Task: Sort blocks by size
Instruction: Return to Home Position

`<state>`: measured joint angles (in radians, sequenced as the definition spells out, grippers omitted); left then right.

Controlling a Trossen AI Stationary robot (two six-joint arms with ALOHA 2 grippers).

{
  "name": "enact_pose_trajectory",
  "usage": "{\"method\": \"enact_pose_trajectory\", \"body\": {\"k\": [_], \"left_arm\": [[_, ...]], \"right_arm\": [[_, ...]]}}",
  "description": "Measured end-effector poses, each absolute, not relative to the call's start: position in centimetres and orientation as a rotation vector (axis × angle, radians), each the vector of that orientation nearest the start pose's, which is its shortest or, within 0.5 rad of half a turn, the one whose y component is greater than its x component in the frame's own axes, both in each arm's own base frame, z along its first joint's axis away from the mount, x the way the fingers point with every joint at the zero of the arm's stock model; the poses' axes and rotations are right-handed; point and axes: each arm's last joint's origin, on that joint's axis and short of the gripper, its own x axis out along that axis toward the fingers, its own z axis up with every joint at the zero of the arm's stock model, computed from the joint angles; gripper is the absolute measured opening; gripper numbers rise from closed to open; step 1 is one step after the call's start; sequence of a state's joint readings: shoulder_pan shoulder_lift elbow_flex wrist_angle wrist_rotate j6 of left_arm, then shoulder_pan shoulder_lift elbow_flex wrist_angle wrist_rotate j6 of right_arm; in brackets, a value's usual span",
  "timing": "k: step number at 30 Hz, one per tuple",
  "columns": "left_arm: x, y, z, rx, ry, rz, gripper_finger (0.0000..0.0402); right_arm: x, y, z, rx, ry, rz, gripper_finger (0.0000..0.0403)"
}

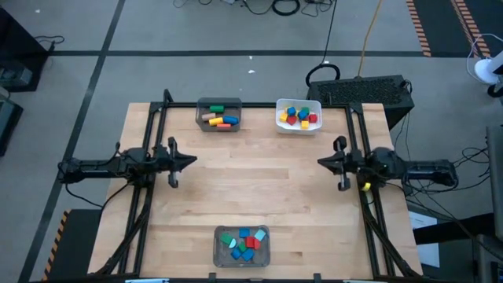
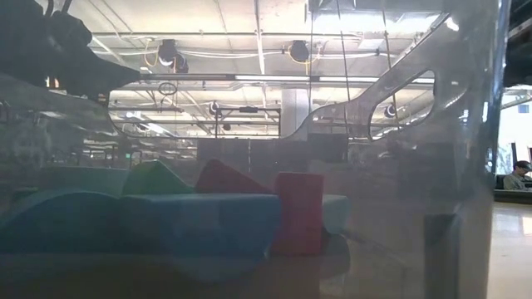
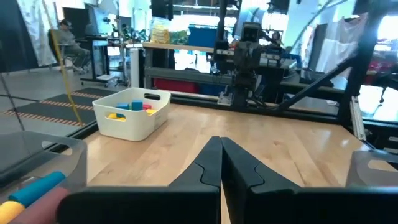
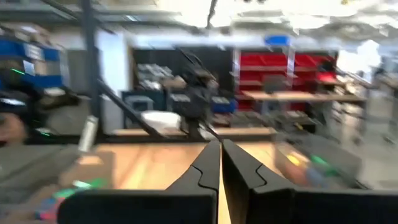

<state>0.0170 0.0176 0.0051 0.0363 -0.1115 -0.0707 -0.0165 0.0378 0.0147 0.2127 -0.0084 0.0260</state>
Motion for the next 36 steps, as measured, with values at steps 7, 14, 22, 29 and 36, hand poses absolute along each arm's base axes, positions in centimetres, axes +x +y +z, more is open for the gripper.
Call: {"method": "enact_pose_trajectory", "body": {"k": [7,14,22,29,36], "left_arm": [[9.7,0.6,17.0,-0.092,-0.056,0.163,0.0004],[9.7,0.6,17.0,-0.077,-0.066,0.172,0.0004],[9.7,0.6,17.0,-0.077,-0.06,0.172,0.0004],[9.7,0.6,17.1,-0.041,-0.074,0.173,0.0004],[9.7,0.7,16.9,-0.023,-0.052,0.186,0.0004]], "right_arm": [[11.1,0.0,18.4,-0.004,-0.142,-0.082,0.0],[11.4,-0.1,18.5,-0.011,-0.152,-0.11,0.0],[10.6,-0.1,18.8,-0.002,-0.195,-0.112,0.0],[9.8,-0.2,18.4,0.014,-0.163,-0.131,0.0],[9.6,-0.2,18.1,0.012,-0.139,-0.135,0.0]]}}
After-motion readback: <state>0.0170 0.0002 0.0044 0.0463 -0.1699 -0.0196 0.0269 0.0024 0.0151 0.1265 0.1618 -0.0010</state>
